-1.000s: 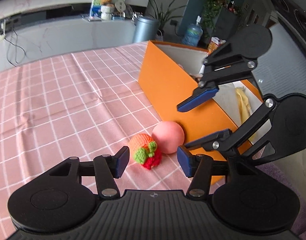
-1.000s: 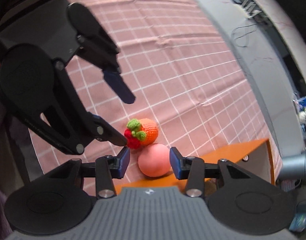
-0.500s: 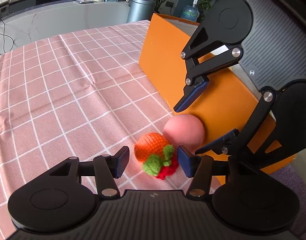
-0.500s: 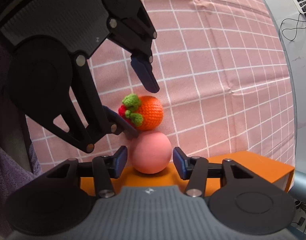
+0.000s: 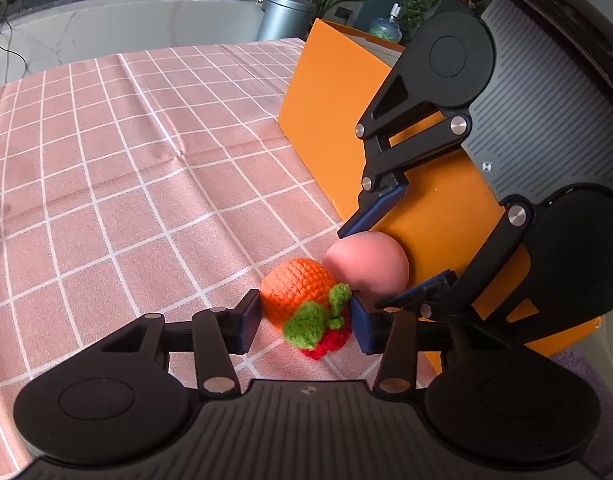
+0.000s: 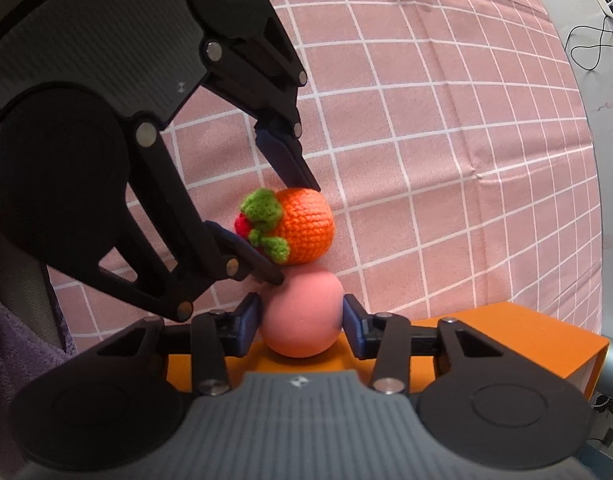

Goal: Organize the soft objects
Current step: 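Grasp the pink ball with the right tool while the left tool grasps the crochet strawberry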

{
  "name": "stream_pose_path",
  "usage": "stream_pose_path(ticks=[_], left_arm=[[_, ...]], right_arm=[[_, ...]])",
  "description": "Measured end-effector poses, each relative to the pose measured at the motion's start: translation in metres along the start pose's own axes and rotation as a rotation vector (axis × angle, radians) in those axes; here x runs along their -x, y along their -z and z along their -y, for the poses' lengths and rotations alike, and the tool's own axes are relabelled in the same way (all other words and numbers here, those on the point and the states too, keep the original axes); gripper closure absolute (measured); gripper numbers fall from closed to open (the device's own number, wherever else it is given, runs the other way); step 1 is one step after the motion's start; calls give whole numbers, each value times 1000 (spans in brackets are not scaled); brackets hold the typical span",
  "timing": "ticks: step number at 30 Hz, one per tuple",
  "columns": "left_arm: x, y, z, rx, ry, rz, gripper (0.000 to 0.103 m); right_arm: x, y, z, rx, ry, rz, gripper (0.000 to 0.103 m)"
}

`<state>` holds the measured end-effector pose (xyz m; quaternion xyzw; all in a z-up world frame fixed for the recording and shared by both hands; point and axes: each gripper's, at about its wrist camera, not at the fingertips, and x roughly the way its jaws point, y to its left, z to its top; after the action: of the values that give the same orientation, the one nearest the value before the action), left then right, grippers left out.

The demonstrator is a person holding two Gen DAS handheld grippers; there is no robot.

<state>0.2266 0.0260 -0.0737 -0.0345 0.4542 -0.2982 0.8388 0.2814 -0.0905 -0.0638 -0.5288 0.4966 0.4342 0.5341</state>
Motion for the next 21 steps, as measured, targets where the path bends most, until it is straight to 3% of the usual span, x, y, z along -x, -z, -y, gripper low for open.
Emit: stream_pose_path(ticks=[7, 14, 21], left_arm=[[7, 6, 2, 51, -33, 31, 52], [56, 10, 7, 80, -96, 114, 52], [100, 3, 37, 27, -119, 183, 52]], right_arm=[[19, 2, -11, -23, 33, 36, 63], [68, 16, -29, -60, 91, 135, 63], [119, 42, -43, -129, 172, 221, 63]])
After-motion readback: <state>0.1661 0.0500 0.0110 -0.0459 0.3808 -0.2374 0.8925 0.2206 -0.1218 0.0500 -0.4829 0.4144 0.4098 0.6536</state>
